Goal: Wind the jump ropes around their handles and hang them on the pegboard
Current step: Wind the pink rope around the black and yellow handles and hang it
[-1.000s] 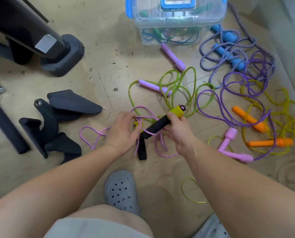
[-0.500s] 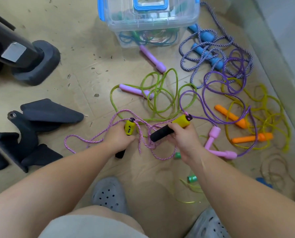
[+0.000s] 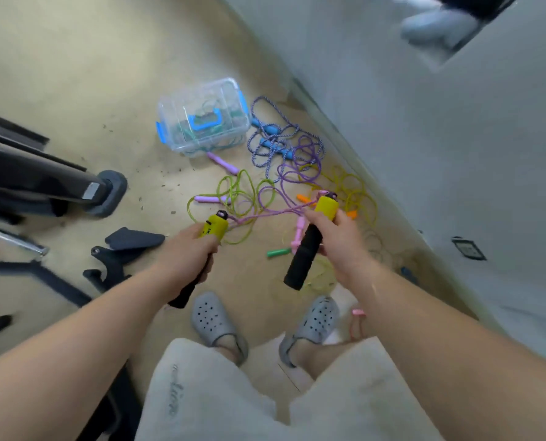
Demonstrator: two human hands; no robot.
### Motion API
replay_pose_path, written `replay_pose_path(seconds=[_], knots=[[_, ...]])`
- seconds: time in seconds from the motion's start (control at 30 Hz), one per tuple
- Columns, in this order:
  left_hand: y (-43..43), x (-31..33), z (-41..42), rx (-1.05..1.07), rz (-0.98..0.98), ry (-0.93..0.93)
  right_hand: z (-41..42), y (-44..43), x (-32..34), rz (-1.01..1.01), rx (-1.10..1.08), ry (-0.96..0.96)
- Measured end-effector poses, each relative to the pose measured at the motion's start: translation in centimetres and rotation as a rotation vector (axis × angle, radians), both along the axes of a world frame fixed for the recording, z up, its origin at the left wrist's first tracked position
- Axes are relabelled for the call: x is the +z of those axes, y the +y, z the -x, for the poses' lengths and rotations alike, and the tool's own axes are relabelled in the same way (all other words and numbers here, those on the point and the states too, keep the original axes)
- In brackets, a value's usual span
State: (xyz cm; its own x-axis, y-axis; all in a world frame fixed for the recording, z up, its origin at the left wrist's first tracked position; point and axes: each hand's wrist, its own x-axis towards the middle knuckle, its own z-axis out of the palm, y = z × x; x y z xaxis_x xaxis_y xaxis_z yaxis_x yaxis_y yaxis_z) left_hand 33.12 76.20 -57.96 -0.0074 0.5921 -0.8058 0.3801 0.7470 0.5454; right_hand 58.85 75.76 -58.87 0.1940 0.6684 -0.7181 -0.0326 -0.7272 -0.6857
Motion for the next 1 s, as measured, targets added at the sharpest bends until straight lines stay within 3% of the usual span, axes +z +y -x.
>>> replay_pose_path(seconds=[0.1, 0.23, 0.4, 0.57, 0.87, 1.0], knots=[[-1.7, 11.4, -3.2, -0.044, -0.018, -0.073, -2.2, -2.3, 10.5, -0.01, 0.081, -0.026], [-4.1, 22.7, -6.0, -0.213, -0.211, 0.067, -2.7, -5.7, 22.4, -0.081, 0.207, -0.038], [-7.9, 32.6, -8.2, -0.27, -0.346, -0.214, -0.1, -11.7, 33.1, -0.208, 0.084, 0.02], [-13.0, 37.4, -8.3, -0.6, -0.404, -0.32, 1.3, -20.2, 38.5, -0.268, -0.127, 0.026], [-23.6, 42.1, -12.1, -1.095, -0.632, -0.176, -0.1, -34.5, 44.7, -0.355, -0.304, 0.03], [-28.5, 43.1, -15.8, -1.142, -0.731, -0.127, -2.5, -40.2, 46.2, -0.407, -0.381, -0.006]])
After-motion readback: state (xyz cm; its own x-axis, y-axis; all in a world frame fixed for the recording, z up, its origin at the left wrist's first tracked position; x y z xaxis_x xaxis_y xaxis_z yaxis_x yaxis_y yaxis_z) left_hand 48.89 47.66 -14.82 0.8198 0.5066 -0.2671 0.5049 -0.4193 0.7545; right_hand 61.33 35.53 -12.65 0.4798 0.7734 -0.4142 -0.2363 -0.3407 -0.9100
